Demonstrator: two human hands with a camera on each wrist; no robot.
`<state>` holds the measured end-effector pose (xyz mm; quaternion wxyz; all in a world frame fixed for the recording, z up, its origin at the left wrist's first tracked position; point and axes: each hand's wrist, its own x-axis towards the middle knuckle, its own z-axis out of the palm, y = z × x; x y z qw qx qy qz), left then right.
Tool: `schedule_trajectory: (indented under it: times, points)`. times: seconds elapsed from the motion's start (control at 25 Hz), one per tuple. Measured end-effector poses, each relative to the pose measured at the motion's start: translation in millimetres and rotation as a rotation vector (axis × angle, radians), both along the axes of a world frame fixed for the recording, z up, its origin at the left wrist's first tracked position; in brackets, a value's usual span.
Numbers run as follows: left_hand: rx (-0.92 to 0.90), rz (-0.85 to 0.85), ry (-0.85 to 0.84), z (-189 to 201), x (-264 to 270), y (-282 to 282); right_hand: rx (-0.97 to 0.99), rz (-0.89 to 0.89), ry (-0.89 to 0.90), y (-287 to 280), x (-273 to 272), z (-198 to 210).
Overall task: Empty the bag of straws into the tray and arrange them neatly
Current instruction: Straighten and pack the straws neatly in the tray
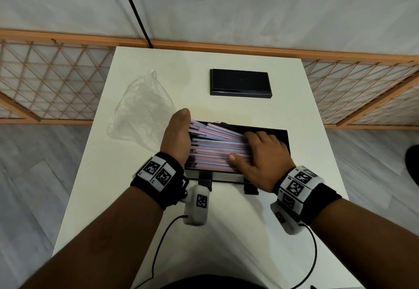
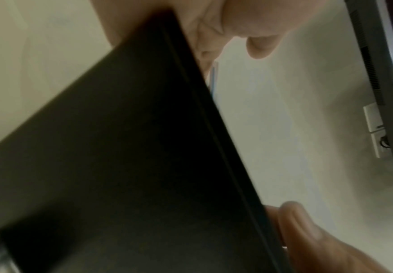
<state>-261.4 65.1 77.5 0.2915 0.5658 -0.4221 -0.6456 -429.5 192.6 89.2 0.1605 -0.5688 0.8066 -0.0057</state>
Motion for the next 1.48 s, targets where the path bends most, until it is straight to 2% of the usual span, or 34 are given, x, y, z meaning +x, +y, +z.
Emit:
schedule_trajectory:
  times: [0.12, 0.36, 0.6, 0.76, 0.96, 1.2, 1.36, 1.48]
  points:
    - [-0.072, -0.015, -0.035, 10, 0, -1, 0.077, 0.027, 0.013, -2, 4, 0]
    - [-0.212, 0.132, -0.124, 9, 3, -8, 0.086, 0.043, -0.077, -23, 11, 1]
    - [-0.309, 0.090, -0.285, 9, 1, -11, 0.103, 0.058, -0.021, -41, 27, -1]
    - [-0.377, 0.057, -0.366, 16, 3, -4, 0.111, 0.063, -0.068, -41, 32, -4]
    - [-0.384, 0.053, -0.302, 13, 2, 4, 0.137, 0.097, -0.063, -45, 34, 1]
    - [-0.387, 0.078, -0.221, 4, 8, 7, 0.110, 0.125, -0.072, -22, 27, -2]
    - [-0.388, 0.079, -0.187, 11, 5, 12, 0.100, 0.121, -0.038, -25, 24, 3]
    - [-0.388, -0.059, -0.228, 15, 1, 16, 0.088, 0.123, 0.067, -32, 28, 8]
